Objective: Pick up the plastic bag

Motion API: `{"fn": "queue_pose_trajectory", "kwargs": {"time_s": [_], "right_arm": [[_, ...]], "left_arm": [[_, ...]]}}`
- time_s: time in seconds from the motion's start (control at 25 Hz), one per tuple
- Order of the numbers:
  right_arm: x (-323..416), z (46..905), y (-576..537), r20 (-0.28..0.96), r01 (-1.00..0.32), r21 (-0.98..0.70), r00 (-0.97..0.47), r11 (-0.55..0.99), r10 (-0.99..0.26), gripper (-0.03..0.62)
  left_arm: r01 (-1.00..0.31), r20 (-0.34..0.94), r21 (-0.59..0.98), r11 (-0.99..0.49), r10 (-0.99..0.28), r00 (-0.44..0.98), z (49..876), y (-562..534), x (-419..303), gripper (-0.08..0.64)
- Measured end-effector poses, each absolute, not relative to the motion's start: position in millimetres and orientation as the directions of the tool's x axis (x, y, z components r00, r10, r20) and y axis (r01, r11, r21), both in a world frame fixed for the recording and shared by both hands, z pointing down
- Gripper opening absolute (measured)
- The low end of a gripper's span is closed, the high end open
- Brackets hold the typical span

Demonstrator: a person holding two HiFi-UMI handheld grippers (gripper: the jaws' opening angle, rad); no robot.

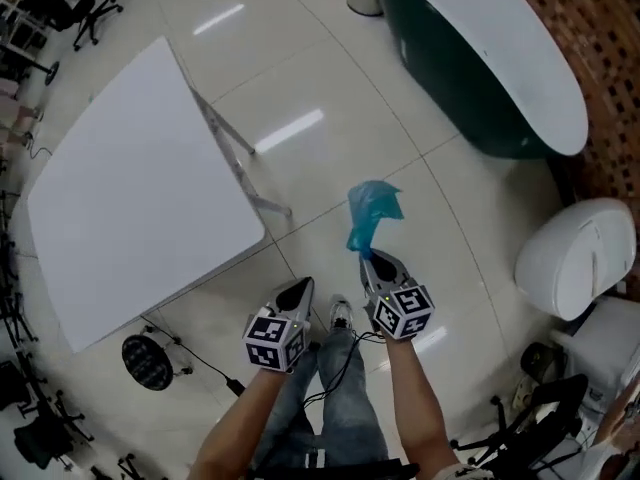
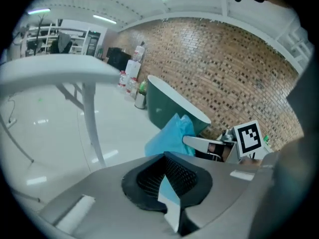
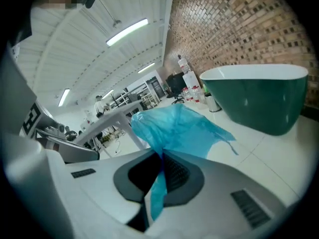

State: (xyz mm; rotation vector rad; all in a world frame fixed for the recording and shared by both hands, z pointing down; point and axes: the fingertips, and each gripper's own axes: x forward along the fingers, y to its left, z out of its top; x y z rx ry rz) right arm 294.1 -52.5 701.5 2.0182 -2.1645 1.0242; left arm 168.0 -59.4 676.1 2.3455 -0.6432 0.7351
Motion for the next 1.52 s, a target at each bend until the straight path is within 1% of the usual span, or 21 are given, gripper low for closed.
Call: {"fn": "queue_pose_trajectory", "kwargs": {"time_s": [0.12,0.28,0.52,0.68,0.84,1.04,1.24,1.52], "right_arm": [[281,605,-47,0.365,-0.886,-0.462,-0.151,-0.038,-0.919,0.005],[260,487,-58,0.243,-0.900,-0.432,-0.177,0.057,-0.954,0.005],[208,373,-67,0.158,-0.928,-0.345,-0.206,0.142,-0.966,0.005],[173,311,-74,0.088,-0.955,-0.224,-0.216,0.192,-0.972,0.005],[114,277,-81,0.053,-0.965,-0.150,-0.227,0.217,-0.973,0.005],[61,253,-92,0.039,-0.980,-0.098,-0.176,0.171,-0.984,0.005],[36,237,-92,0.016,-0.991,-0.050,-0.125,0.124,-0.992,0.005],[-8,239,-87,0.012,-0.987,-0.070,-0.146,0.145,-0.989,0.005]], "left_arm": [[-0.600,0.592,0.377,-0.705,-0.315,0.742,600,-67,140,0.000],[-0.684,0.531,0.306,-0.663,-0.477,0.700,515,-92,87,0.000],[-0.815,0.432,0.262,-0.518,-0.692,0.578,420,-99,-37,0.000],[-0.870,0.397,0.264,-0.416,-0.775,0.491,393,-96,-116,0.000],[-0.896,0.370,0.255,-0.364,-0.819,0.439,373,-88,-199,0.000],[-0.904,0.341,0.261,-0.339,-0.844,0.415,360,-89,-276,0.000],[-0.896,0.338,0.250,-0.367,-0.834,0.436,357,-97,-304,0.000],[-0.886,0.339,0.226,-0.405,-0.820,0.462,354,-104,-321,0.000]]}}
